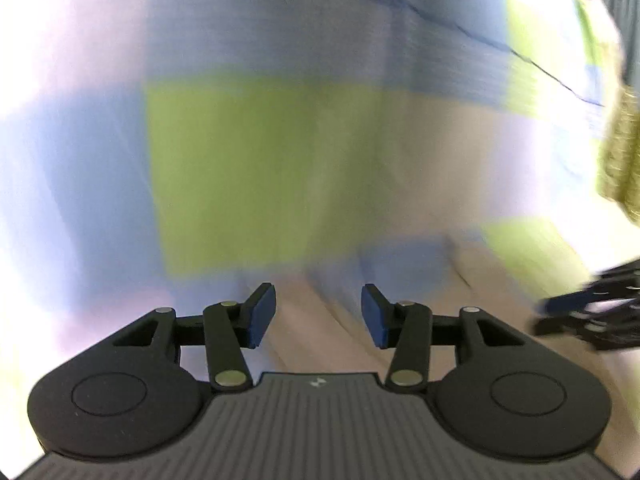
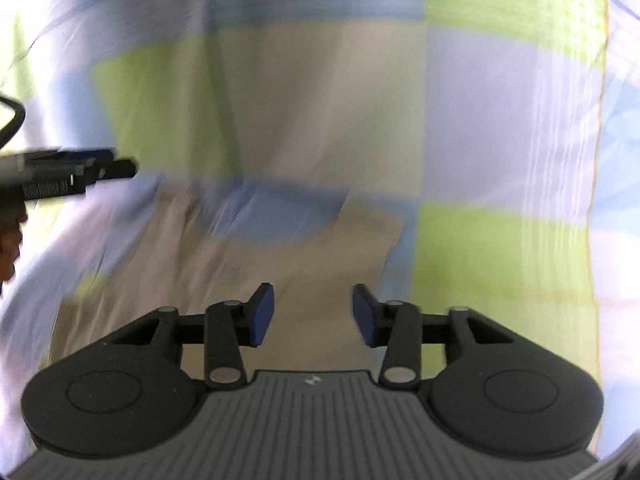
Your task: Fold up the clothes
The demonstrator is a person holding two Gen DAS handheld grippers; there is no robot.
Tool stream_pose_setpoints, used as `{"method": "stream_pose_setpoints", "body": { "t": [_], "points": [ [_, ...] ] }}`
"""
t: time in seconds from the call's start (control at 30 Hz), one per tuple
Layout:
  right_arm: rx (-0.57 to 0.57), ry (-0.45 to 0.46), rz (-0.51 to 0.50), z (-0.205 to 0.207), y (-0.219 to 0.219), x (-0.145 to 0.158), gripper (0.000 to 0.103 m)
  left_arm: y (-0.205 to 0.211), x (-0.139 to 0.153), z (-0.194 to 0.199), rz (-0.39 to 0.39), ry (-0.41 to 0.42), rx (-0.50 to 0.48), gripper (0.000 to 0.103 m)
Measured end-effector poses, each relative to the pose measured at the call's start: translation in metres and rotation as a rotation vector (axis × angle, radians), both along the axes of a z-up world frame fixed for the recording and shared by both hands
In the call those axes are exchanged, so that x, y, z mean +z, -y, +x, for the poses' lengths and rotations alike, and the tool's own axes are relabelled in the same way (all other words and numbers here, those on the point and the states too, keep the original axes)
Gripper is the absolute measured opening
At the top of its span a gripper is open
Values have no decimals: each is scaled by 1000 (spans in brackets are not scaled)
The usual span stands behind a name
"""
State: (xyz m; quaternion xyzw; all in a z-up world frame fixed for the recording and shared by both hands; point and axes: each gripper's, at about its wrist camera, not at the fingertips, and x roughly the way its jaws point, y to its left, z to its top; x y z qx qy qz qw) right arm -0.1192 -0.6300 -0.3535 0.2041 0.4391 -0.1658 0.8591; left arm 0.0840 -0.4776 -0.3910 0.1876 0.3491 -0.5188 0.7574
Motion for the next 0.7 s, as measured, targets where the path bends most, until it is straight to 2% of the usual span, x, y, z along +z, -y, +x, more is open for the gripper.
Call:
{"method": "stream_pose_setpoints", "body": {
  "t": [0.03,0.07,0.1,0.17,0.2,0.27,0.37,0.47,0.53,0.57,0.67,0.7],
  "points": [
    [2,-19,14,0,-2,-10,14,0,-10,-5,33,-24,-26,53],
    [-1,-28,7,1,-1,-16,13,3,-14,-4,43,-12,-8,53],
    [-10,-42,-23,3,3,-24,9,7,-16,1,42,16,26,55],
    [-53,-35,-86,15,11,-33,12,15,-19,9,42,71,95,55],
    [-98,-24,-118,19,22,-29,18,18,-21,13,42,99,130,54],
    [-164,16,-162,26,30,-22,20,20,-16,20,23,135,203,53],
    [-216,88,-179,9,33,2,29,-4,6,17,-21,91,222,53],
    [-202,116,-142,-24,3,13,31,-35,12,-33,3,83,104,55],
    [-144,79,-110,-52,-37,4,31,-54,0,-72,43,95,23,57],
    [-129,51,-105,-64,-54,-6,31,-71,-15,-96,77,101,-2,57],
    [-107,-30,-84,-111,-102,-38,31,-109,-51,-133,161,103,35,57],
    [-112,-37,-86,-123,-107,-40,32,-130,-54,-139,167,119,65,57]
  ]
}}
